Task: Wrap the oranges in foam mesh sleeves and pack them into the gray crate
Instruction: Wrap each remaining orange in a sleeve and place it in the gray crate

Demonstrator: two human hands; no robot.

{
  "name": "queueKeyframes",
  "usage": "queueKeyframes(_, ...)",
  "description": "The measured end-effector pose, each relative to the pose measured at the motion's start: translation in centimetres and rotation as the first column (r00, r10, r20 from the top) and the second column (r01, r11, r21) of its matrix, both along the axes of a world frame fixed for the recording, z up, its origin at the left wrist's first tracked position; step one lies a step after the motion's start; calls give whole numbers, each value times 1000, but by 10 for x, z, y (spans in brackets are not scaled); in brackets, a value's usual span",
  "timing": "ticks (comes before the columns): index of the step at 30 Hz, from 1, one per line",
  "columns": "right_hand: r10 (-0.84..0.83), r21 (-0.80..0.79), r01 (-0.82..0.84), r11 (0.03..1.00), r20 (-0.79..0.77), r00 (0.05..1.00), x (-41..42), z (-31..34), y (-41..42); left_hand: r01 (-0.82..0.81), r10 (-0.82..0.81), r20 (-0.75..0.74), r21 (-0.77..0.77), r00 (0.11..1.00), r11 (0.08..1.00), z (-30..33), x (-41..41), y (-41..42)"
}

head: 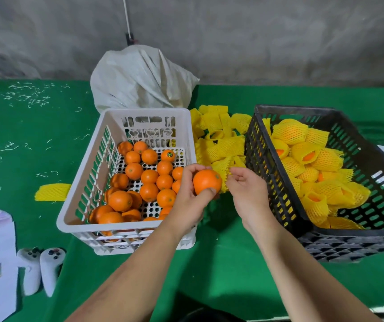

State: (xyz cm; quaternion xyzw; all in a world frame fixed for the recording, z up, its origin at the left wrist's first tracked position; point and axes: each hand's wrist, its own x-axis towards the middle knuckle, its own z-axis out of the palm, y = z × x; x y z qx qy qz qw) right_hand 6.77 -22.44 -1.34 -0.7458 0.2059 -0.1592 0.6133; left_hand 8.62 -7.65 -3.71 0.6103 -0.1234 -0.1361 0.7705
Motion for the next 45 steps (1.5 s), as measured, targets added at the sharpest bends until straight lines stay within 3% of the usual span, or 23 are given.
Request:
queueKeyframes(5,-88,-372,118,921,97,991,3,-2,-13,12,-12,-3,-9,1000,1000,1,-1,-2)
queueKeyframes(8,16,-555,49,831,111,994,5,-8,-10,64,-65,23,20,998,998,-1,1,-3)
queueKeyframes(10,77,-529,-17,849,91,993,8,-10,-8,105,-108,46,63,993,992,-3,3,-5)
queueKeyframes(13,113,-405,-53,913,124,986,10,-10,-13,141,-140,-40,22,989,990,-3,6,-6)
queueKeyframes(17,172,-346,-132,929,89,981,10,-6,-18,37,-27,-124,80,992,996,-4,7,-10)
queueKeyframes(20,225,-341,-194,920,51,973,8,-4,-19,-41,49,-53,155,997,987,-2,3,-13)
queueKeyframes(27,283,-458,-220,861,73,956,-3,-4,-20,-210,201,80,128,976,969,3,-2,-17)
queueKeyframes(29,358,-482,-292,826,48,933,-6,-3,-14,-234,233,35,40,972,971,3,1,-15)
queueKeyframes(31,404,-478,-344,808,27,914,-6,-5,-8,-200,193,-106,-60,976,978,3,6,-9)
queueKeyframes(33,387,-486,-334,807,9,922,-3,-8,-7,-106,99,-181,-30,979,994,6,8,-3)
queueKeyframes(37,339,-420,-314,852,-15,941,2,-11,-17,-44,45,-44,17,998,999,2,7,-8)
queueKeyframes(42,276,-422,-209,882,105,955,0,-11,-21,-196,195,64,22,979,980,-4,8,-17)
queueKeyframes(45,319,-481,-188,856,205,925,1,-5,-18,-278,275,85,25,958,960,0,13,-24)
